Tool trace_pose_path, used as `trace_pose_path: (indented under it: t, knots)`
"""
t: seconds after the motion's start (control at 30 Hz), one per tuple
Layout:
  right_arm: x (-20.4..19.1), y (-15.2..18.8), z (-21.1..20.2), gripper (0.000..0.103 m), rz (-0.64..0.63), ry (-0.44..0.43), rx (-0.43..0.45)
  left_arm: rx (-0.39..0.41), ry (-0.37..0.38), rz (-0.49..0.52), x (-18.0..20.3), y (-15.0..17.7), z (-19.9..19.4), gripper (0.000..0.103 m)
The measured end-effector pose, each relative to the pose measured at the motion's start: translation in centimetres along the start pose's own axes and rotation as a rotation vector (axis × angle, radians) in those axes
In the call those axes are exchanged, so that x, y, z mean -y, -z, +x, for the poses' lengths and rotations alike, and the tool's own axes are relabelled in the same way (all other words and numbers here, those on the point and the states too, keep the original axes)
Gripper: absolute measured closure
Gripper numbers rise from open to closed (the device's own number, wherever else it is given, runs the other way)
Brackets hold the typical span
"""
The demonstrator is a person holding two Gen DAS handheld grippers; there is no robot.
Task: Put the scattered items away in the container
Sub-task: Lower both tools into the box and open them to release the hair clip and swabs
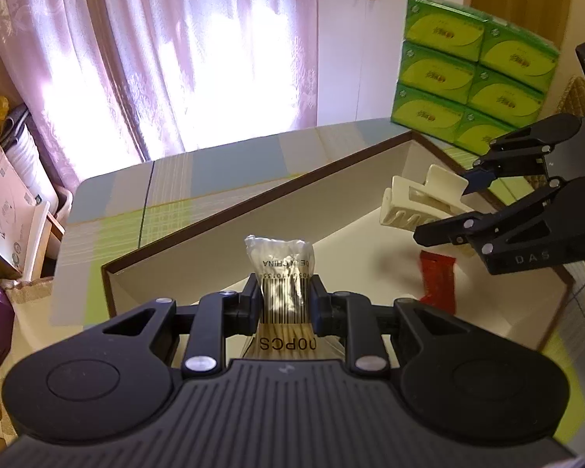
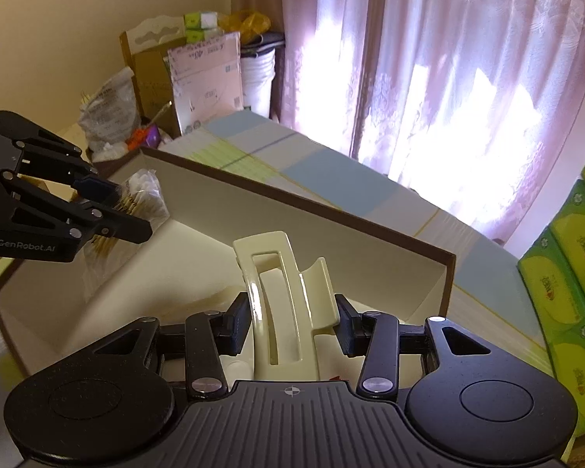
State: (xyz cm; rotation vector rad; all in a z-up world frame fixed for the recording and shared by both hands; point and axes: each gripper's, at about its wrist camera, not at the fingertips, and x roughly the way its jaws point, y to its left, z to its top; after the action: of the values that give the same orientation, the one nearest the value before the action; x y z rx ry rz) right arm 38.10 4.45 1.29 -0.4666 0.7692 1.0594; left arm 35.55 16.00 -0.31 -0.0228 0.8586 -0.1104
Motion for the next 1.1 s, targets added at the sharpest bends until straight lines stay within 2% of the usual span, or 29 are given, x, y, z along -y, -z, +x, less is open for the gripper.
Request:
trace_pose_path:
  t: [0.27, 0.6, 0.7, 0.77, 1.1]
  knots:
    - [0.6, -0.3, 4.3, 0.056, -0.011, -0.008, -0.078, -0.113, -0.011, -0.081, -1.5, 0.3, 5.6, 0.083]
    - [1.4, -0.2, 8.3, 0.056, -0.005, -0.005, -0.175, -0.191, -0.027, -0.086, -1.9, 0.5, 10.4, 0.082]
    - [1.5, -0.2, 8.5, 0.056, 0.0, -0.01, -0.189, -0.199, -0.043, -0.072, -1.8, 0.7, 11.2, 0.076]
    - [1.7, -0.1, 8.5, 0.056, 0.001, -0.012, -0.195, -0.195, -0.057, -0.062, -1.7, 0.6, 11.2, 0.066]
    - [1.7, -0.2, 9.3, 0.056, 0.007, -0.009, -0.237, -0.192, -0.058, -0.048, -1.4, 0.4, 11.0, 0.061]
